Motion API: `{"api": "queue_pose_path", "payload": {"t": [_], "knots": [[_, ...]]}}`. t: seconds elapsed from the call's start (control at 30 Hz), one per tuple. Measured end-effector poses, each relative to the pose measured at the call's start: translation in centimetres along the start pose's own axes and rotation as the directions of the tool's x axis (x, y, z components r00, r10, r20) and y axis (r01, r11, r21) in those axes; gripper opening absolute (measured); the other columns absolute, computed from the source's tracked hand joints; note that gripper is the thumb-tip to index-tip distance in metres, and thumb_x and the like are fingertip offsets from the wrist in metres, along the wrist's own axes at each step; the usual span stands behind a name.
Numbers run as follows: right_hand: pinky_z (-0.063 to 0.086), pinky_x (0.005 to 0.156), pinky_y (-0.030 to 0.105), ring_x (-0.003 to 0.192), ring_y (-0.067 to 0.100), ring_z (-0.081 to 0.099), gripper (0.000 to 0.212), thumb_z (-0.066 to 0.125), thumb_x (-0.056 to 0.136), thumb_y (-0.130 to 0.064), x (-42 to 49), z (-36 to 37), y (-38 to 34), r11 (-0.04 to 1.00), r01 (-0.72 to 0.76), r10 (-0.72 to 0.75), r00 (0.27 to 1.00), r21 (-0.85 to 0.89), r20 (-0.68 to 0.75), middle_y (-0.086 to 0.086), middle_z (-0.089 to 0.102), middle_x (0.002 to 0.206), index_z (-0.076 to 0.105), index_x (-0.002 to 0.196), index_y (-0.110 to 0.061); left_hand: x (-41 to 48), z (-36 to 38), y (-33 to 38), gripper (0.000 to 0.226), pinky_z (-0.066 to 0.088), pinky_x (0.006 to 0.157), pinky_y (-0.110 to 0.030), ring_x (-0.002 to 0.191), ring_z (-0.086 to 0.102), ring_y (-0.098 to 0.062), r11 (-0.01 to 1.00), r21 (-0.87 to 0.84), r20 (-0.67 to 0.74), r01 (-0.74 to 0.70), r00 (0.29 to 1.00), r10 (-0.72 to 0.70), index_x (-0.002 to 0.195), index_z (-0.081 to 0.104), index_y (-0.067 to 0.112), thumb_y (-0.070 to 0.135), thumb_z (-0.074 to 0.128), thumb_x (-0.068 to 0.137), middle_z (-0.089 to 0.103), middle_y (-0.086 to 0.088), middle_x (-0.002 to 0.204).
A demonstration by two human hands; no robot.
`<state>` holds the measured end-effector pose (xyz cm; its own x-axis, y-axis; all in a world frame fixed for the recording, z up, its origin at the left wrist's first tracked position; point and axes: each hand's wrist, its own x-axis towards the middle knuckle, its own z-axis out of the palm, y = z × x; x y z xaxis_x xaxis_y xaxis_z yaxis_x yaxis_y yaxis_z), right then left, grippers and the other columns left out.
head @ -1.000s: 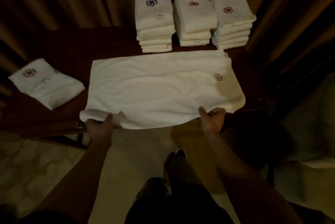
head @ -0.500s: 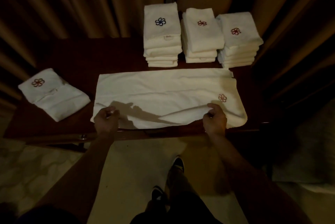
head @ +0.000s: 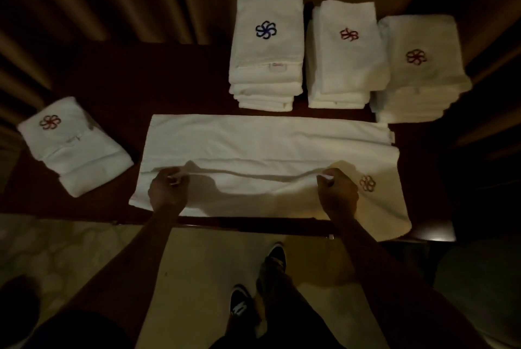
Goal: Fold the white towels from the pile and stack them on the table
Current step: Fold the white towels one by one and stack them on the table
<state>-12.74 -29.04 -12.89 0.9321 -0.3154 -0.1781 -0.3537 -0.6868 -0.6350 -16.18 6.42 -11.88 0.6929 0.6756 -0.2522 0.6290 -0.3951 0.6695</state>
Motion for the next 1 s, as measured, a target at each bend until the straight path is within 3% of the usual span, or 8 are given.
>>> {"api": "queue_pose_path", "payload": {"t": [0.1, 0.3, 0.43, 0.6, 0.77, 1.0], "knots": [[0.050, 0.078, 0.038, 0.092, 0.035, 0.065, 0.018, 0.059, 0.095, -0.025, 1.8, 1.0, 0.1, 0.993, 0.042, -0.040, 0.999, -0.114, 0.020, 0.013, 0.070, 0.097, 0.070, 0.101, -0.012, 0.6, 0.7, 0.2, 0.032, 0.047, 0.092, -0.038, 0.108, 0.065, -0.035, 0.997, 0.066, -0.016, -0.039, 0.999, 0.040, 0.120, 0.066, 0.011, 0.024, 0.070, 0.091, 0.070, -0.017, 0.113], [0.044, 0.074, 0.034, 0.095, 0.035, 0.063, 0.021, 0.058, 0.097, -0.027, 3.7, 1.9, 0.1, 0.970, 0.038, -0.023, 0.998, -0.242, 0.064, 0.014, 0.067, 0.101, 0.065, 0.106, -0.010, 1.3, 1.8, 0.2, 0.058, 0.048, 0.089, -0.045, 0.111, 0.058, -0.040, 0.974, 0.218, 0.044, -0.054, 0.998, 0.045, 0.144, 0.045, 0.013, 0.016, 0.065, 0.090, 0.057, -0.022, 0.127], [0.046, 0.076, 0.036, 0.095, 0.036, 0.063, 0.020, 0.058, 0.096, -0.023, 3.9, 2.1, -0.5, 0.963, 0.056, -0.035, 0.996, -0.264, 0.084, 0.015, 0.066, 0.103, 0.062, 0.108, -0.008, 0.8, 1.1, 0.0, 0.054, 0.047, 0.085, -0.041, 0.105, 0.058, -0.039, 0.962, 0.252, 0.087, -0.103, 0.993, 0.083, 0.139, 0.049, 0.011, 0.013, 0.064, 0.088, 0.055, -0.022, 0.126], [0.044, 0.075, 0.028, 0.091, 0.032, 0.065, 0.022, 0.061, 0.091, -0.013, 3.3, 3.0, -3.4, 0.957, 0.205, -0.186, 0.977, -0.208, 0.106, 0.014, 0.068, 0.098, 0.066, 0.111, -0.004, 1.4, -0.6, -1.1, 0.052, 0.052, 0.088, -0.048, 0.107, 0.059, -0.040, 0.958, 0.272, 0.082, -0.089, 0.994, 0.069, 0.134, 0.052, 0.013, 0.018, 0.068, 0.085, 0.054, -0.020, 0.125], [0.053, 0.080, 0.035, 0.093, 0.026, 0.063, 0.022, 0.059, 0.088, -0.017, 1.5, 6.1, -7.1, 0.910, 0.364, -0.312, 0.916, -0.198, 0.252, 0.007, 0.069, 0.101, 0.067, 0.108, -0.012, 2.1, -3.5, -3.1, 0.047, 0.048, 0.092, -0.051, 0.117, 0.051, -0.040, 0.950, 0.302, 0.050, -0.077, 0.997, 0.065, 0.131, 0.055, 0.014, 0.022, 0.068, 0.086, 0.056, -0.018, 0.126], [0.052, 0.082, 0.041, 0.101, 0.028, 0.056, 0.019, 0.064, 0.090, -0.021, -3.3, 11.9, -14.3, 0.852, 0.513, -0.448, 0.817, -0.103, 0.364, 0.005, 0.068, 0.103, 0.067, 0.107, -0.015, 4.8, -7.4, -6.9, 0.037, 0.049, 0.086, -0.047, 0.109, 0.056, -0.042, 0.929, 0.366, 0.090, -0.043, 0.996, 0.011, 0.119, 0.061, 0.009, 0.028, 0.063, 0.087, 0.062, -0.019, 0.117]]}}
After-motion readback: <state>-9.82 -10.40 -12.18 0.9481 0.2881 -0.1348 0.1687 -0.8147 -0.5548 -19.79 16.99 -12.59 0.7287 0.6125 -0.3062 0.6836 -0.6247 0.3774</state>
